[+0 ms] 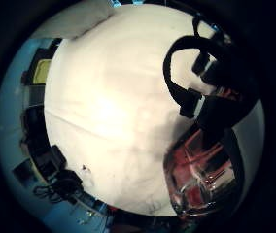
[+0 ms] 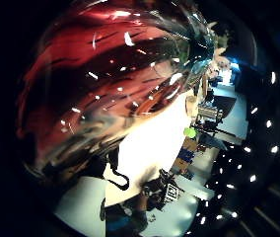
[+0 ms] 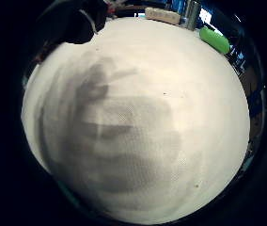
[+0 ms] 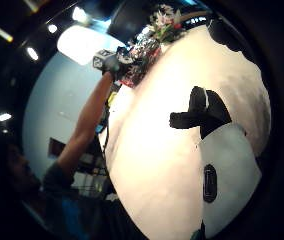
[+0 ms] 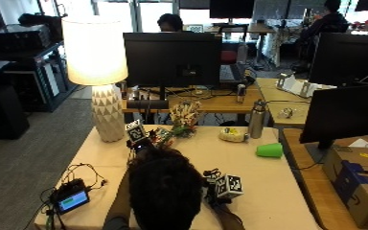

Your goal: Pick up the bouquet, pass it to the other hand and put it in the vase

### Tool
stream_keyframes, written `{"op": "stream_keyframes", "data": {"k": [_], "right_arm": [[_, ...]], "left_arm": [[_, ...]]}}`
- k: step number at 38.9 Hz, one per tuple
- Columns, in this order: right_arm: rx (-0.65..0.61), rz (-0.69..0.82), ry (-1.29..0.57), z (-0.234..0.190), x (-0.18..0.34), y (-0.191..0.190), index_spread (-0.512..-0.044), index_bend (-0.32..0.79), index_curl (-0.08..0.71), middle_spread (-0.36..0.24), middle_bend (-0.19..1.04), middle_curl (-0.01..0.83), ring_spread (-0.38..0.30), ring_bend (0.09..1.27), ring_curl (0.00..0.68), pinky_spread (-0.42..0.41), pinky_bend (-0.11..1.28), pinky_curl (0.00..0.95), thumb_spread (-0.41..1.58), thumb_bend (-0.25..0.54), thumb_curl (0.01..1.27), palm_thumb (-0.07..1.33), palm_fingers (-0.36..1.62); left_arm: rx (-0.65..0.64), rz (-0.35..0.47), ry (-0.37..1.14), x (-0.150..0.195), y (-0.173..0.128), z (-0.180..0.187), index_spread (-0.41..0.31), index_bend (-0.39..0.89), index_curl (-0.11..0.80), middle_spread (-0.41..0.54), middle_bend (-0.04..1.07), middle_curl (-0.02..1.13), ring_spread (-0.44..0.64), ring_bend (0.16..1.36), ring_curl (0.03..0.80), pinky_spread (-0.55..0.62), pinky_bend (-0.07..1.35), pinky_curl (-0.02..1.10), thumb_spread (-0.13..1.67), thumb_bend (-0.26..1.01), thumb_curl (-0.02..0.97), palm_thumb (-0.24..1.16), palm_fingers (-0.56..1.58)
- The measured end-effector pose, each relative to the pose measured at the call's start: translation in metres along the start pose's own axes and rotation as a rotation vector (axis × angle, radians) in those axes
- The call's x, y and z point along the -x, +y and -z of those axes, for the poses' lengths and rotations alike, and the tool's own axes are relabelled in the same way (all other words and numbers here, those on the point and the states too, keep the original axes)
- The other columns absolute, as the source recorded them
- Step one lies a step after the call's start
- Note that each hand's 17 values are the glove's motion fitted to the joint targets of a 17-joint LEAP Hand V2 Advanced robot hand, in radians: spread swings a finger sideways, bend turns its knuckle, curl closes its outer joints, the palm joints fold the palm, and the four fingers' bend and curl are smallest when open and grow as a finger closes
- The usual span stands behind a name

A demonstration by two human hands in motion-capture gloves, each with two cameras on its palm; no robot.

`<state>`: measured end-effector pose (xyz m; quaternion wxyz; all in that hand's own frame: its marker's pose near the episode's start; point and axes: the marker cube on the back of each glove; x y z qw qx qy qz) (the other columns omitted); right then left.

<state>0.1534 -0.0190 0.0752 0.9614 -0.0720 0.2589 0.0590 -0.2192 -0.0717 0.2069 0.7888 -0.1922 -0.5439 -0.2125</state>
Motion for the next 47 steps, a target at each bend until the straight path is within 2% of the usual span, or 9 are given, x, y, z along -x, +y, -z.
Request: {"op": "stream_keyframes", "data": {"k": [3, 8, 12, 19, 25, 31, 39, 42, 47], "right_arm": [[0.0, 0.008, 0.0, -0.001, 0.002, 0.0, -0.277, 0.11, 0.27, -0.102, 0.25, 0.444, -0.072, 0.35, 0.397, 0.28, 0.26, 0.375, 1.09, -0.014, 0.54, 0.92, 0.78], [0.014, 0.001, -0.007, -0.003, 0.002, 0.001, -0.277, 0.11, 0.267, -0.101, 0.25, 0.446, -0.071, 0.35, 0.398, 0.278, 0.28, 0.38, 1.1, -0.014, 0.55, 0.92, 0.78], [0.009, 0.003, -0.007, -0.004, 0.001, 0.001, -0.277, 0.11, 0.265, -0.101, 0.25, 0.448, -0.071, 0.36, 0.4, 0.275, 0.28, 0.382, 1.1, -0.015, 0.55, 0.91, 0.78], [0.006, 0.01, -0.004, -0.008, 0.0, 0.0, -0.275, 0.11, 0.265, -0.1, 0.25, 0.45, -0.07, 0.36, 0.403, 0.265, 0.28, 0.384, 1.11, -0.015, 0.55, 0.91, 0.78], [0.0, 0.024, 0.0, -0.005, 0.002, 0.002, -0.275, 0.12, 0.268, -0.105, 0.25, 0.454, -0.073, 0.36, 0.404, 0.263, 0.27, 0.384, 1.1, -0.013, 0.56, 0.92, 0.79], [-0.01, 0.044, 0.008, -0.003, 0.005, 0.003, -0.276, 0.12, 0.268, -0.107, 0.26, 0.454, -0.079, 0.35, 0.404, 0.262, 0.27, 0.385, 1.1, -0.014, 0.56, 0.93, 0.79], [-0.023, 0.061, 0.033, -0.006, 0.004, 0.003, -0.276, 0.12, 0.272, -0.108, 0.25, 0.454, -0.081, 0.35, 0.404, 0.261, 0.27, 0.385, 1.1, -0.015, 0.56, 0.93, 0.79], [-0.019, 0.057, 0.035, -0.005, 0.004, 0.005, -0.276, 0.12, 0.273, -0.108, 0.25, 0.455, -0.082, 0.35, 0.405, 0.261, 0.27, 0.385, 1.1, -0.015, 0.57, 0.93, 0.79], [-0.016, 0.058, 0.046, -0.005, 0.004, 0.007, -0.276, 0.12, 0.275, -0.108, 0.24, 0.454, -0.082, 0.35, 0.405, 0.261, 0.27, 0.386, 1.1, -0.015, 0.57, 0.93, 0.79]], "left_arm": [[-0.129, 0.172, -0.02, 0.012, -0.011, 0.006, 0.093, -0.07, -0.006, 0.169, 0.4, 0.35, 0.12, 1.04, 0.346, 0.09, 0.92, 0.4, 0.8, -0.02, 0.354, 0.46, 0.44], [0.06, 0.042, 0.046, 0.007, 0.0, 0.0, 0.058, 0.11, 0.047, 0.107, 0.36, 0.35, 0.01, 1.01, 0.352, 0.0, 0.86, 0.39, 0.8, -0.03, 0.367, 0.47, 0.59], [-0.139, 0.168, 0.036, 0.019, -0.018, 0.007, 0.049, 0.13, 0.085, 0.082, 0.31, 0.36, -0.03, 0.96, 0.353, -0.04, 0.82, 0.39, 0.81, -0.04, 0.375, 0.47, 0.64], [-0.082, 0.034, 0.137, 0.018, -0.009, -0.001, 0.04, 0.12, 0.131, 0.072, 0.21, 0.35, -0.07, 0.89, 0.348, -0.09, 0.76, 0.38, 0.81, -0.04, 0.387, 0.46, 0.7], [-0.23, 0.157, 0.109, 0.033, 0.01, 0.0, 0.036, 0.12, 0.16, 0.061, 0.16, 0.34, -0.07, 0.85, 0.347, -0.11, 0.73, 0.38, 0.81, -0.04, 0.395, 0.46, 0.74], [-0.498, -0.099, 0.103, 0.024, 0.029, 0.002, 0.027, 0.11, 0.178, 0.039, 0.15, 0.34, -0.07, 0.82, 0.351, -0.13, 0.72, 0.39, 0.8, -0.04, 0.402, 0.45, 0.76], [-0.458, -0.031, 0.093, 0.052, 0.071, -0.012, 0.01, 0.11, 0.195, 0.02, 0.14, 0.33, -0.08, 0.79, 0.359, -0.15, 0.71, 0.4, 0.8, -0.04, 0.409, 0.45, 0.77], [-0.47, -0.097, 0.204, 0.066, 0.078, -0.022, -0.004, 0.1, 0.198, 0.012, 0.14, 0.33, -0.08, 0.79, 0.366, -0.14, 0.7, 0.4, 0.8, -0.04, 0.411, 0.45, 0.75], [-0.531, -0.319, 0.494, 0.049, 0.119, -0.017, -0.019, 0.09, 0.201, 0.001, 0.14, 0.33, -0.08, 0.79, 0.374, -0.14, 0.69, 0.41, 0.8, -0.04, 0.414, 0.45, 0.71]]}}
